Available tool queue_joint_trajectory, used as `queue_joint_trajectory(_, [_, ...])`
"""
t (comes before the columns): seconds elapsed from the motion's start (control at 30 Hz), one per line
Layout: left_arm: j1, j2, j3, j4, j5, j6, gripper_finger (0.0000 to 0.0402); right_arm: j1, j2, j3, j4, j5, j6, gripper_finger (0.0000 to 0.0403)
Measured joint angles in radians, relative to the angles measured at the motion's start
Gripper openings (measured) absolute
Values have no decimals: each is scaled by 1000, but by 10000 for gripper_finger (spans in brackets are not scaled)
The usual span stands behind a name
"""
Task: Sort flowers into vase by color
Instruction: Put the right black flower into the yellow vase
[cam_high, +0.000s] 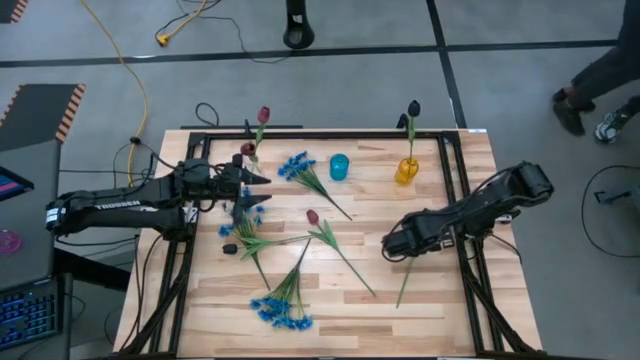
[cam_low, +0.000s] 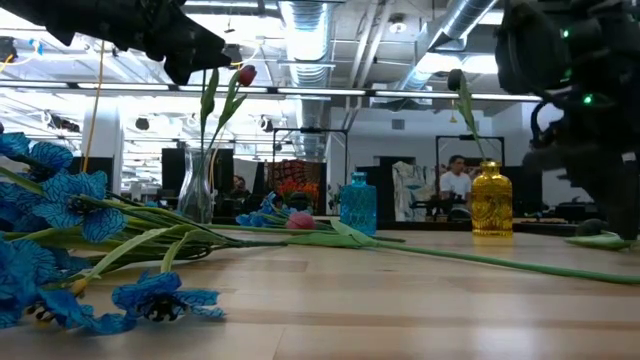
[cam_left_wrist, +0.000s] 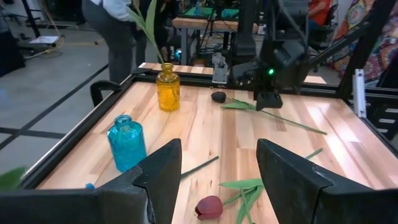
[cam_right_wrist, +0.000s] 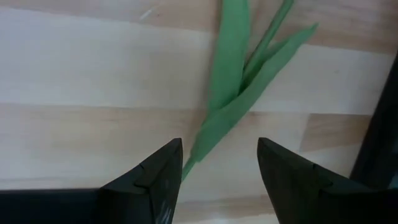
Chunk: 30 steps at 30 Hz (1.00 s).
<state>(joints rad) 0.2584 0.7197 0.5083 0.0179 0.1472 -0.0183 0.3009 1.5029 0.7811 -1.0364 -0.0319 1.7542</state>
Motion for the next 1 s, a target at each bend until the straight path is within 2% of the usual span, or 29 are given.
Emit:
queue_joint_trajectory(0.2, [0,0,0,0,31,0,196,0,59,0,32,1,-7,234])
queue_joint_trajectory(0.33, [0,0,0,0,31,0,196,0,85,3,40,1,-9,220])
queue_joint_trajectory(0.77, [0,0,0,-5,30,0,196,0,84,2,70,8,-11,102])
queue_joint_trajectory(1.0, [0,0,0,-5,30,0,196,0,84,0,85,8,-32,66])
